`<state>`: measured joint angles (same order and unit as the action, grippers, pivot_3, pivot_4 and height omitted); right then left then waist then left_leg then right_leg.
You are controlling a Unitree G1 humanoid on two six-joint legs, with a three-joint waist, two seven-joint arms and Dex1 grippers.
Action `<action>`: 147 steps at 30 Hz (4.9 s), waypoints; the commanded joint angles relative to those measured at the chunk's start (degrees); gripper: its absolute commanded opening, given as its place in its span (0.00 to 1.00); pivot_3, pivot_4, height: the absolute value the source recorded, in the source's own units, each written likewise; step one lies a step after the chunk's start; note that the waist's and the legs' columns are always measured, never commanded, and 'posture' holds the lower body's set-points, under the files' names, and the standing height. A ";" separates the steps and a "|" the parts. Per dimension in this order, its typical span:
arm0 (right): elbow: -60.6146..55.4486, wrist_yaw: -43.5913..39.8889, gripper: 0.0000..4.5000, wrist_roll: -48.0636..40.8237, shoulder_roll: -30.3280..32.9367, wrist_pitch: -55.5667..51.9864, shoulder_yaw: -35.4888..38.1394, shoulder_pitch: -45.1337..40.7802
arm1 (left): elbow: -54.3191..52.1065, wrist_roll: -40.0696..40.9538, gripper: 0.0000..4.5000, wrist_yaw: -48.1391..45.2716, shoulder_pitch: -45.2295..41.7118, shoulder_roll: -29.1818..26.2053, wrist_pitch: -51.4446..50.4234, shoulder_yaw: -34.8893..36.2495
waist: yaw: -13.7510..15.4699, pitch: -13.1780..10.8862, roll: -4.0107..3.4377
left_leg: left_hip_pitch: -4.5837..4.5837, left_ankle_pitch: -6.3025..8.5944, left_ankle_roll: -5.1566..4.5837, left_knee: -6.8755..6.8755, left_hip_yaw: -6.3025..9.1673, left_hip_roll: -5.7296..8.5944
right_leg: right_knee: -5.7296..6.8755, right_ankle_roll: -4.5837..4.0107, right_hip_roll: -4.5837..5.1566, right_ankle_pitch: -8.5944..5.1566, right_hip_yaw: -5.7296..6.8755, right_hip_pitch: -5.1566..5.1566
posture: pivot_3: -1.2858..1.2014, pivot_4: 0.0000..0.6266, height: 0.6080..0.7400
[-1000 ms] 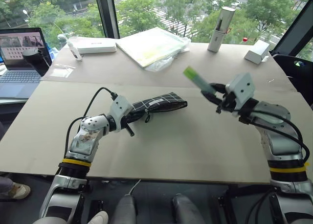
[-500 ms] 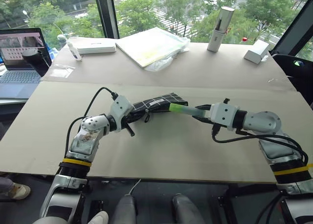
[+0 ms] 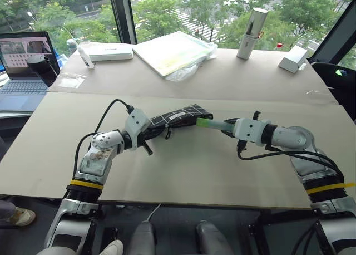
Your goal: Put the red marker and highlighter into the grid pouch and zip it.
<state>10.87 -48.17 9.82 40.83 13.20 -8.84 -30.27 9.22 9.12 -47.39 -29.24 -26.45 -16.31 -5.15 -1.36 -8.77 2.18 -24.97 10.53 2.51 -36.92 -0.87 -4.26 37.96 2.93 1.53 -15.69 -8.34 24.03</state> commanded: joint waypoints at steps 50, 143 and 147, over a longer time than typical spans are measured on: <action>-29.01 -4.93 1.00 -38.93 -7.61 -50.24 4.95 7.02 | -0.35 0.66 0.00 -0.22 -2.21 -0.15 1.37 0.48 | 0.36 0.00 -0.01 | -0.05 -0.03 0.02 -0.02 0.21 0.00 | 0.06 -0.02 -0.02 0.01 0.14 -0.07 | 0.52 0.24 1.00; -17.43 -13.15 0.71 -40.08 9.47 -47.81 29.59 26.15 | 5.59 0.20 0.70 -8.75 -6.08 11.10 11.96 -7.89 | 0.30 -0.02 -0.03 | 0.09 -0.12 0.00 -0.03 0.68 0.34 | -0.10 0.16 0.03 -0.11 0.18 -0.45 | 0.52 0.24 1.00; -14.51 -13.15 0.71 -39.44 10.19 -46.40 29.53 25.03 | -4.91 6.63 0.92 -8.29 -2.54 9.49 0.26 -4.87 | 0.29 -0.02 -0.04 | 0.11 -0.12 0.01 -0.03 0.69 0.34 | -0.10 0.16 0.03 -0.11 0.19 -0.49 | 0.52 0.24 1.00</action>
<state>-4.47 -61.19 -29.87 50.18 -34.90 19.49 -4.24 9.97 12.13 -56.73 -31.99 -16.39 -11.53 -12.55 -1.07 -8.79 2.13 -24.85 10.41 2.52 -36.95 -0.17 -3.92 37.87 3.09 1.57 -15.81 -8.15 23.53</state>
